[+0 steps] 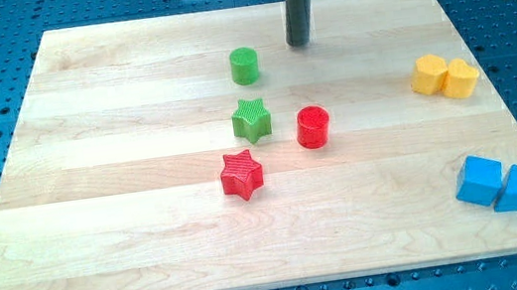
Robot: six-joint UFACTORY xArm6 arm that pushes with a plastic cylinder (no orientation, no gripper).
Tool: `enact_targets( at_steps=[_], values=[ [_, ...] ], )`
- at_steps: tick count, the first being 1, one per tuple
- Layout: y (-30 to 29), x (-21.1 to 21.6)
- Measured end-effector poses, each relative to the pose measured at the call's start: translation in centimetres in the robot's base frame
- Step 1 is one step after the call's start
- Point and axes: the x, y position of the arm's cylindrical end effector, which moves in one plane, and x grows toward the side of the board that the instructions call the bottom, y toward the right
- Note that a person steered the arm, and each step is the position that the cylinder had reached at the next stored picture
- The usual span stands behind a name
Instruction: Move the green circle above the green star
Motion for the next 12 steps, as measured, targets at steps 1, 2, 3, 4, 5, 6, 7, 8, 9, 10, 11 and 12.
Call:
enact_targets(
  at_steps=[1,2,3,4,5,6,7,8,9,10,11,12],
  values=[
    [-2.7,-1.8],
    [-4.6,-1.8],
    [-6.5,-1.7],
    [-7.9,-0.9],
    [-8.1,1.5],
    [-7.9,3.1],
    [-6.6,0.9],
    [-4.8,0.7],
    [-4.6,3.8],
    [-4.6,4.8],
    [-4.6,3.0],
    [-4.6,-0.3]
  ],
)
